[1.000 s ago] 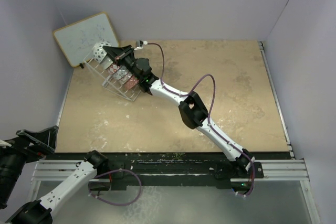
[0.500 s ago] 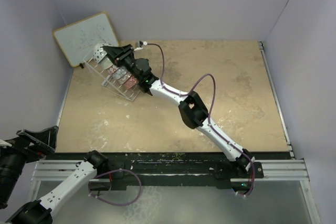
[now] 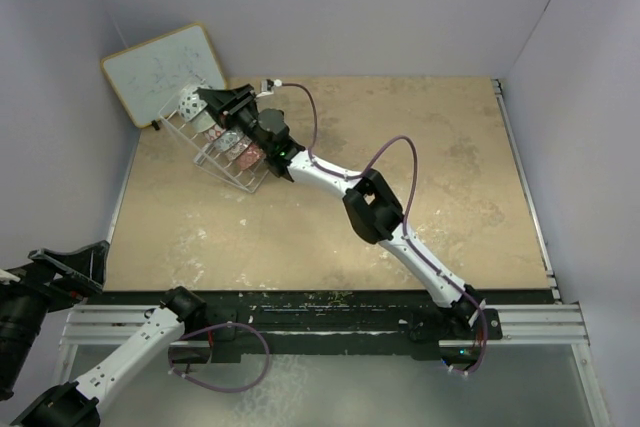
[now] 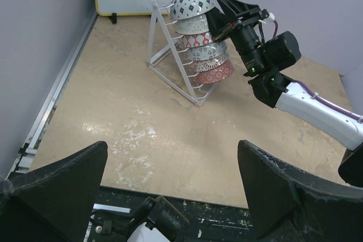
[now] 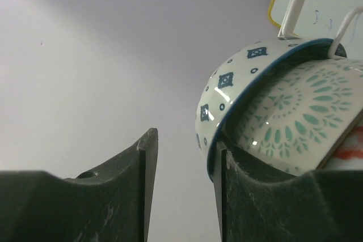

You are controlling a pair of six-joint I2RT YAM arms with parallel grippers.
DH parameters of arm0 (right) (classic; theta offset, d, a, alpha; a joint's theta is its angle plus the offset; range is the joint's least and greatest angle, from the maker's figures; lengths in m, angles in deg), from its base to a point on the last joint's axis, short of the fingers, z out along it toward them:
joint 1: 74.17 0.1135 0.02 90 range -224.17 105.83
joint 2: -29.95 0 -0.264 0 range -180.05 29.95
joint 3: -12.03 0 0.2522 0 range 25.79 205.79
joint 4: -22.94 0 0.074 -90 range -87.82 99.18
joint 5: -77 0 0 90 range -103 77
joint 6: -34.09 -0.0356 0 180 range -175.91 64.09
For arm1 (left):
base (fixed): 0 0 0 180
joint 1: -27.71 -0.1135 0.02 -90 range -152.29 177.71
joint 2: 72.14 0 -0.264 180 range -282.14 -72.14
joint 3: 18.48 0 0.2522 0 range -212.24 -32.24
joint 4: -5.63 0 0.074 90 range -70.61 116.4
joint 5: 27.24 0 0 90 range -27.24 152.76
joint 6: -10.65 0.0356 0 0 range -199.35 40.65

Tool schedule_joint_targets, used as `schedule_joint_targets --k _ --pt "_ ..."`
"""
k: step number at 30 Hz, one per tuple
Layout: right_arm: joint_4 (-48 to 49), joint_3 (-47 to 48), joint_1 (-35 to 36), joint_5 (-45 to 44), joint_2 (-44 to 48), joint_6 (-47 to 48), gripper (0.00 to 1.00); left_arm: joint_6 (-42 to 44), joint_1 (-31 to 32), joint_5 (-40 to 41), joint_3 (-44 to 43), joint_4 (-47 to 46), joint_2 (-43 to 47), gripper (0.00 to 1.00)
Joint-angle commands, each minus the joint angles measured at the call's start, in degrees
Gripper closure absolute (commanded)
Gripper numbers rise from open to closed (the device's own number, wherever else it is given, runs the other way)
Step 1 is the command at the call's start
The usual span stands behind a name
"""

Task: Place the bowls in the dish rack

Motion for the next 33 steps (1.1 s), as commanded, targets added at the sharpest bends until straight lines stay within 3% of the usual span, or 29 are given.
schedule_joint_targets --k 1,17,33 --pt "0.21 -3.28 -0.25 -0.67 6.38 -0.06 0.56 -0.37 0.33 0.67 -0.76 -0.35 0.26 0.01" --pt "-3.87 -13.96 -0.52 0.33 13.90 -0.43 0.55 -0.55 0.33 0.76 -1.42 -0.35 -0.11 0.01" --pt "0.75 -29.35 -1.07 2.10 24.83 2.23 0.55 -1.25 0.33 0.33 -2.10 -0.40 -1.66 0.01"
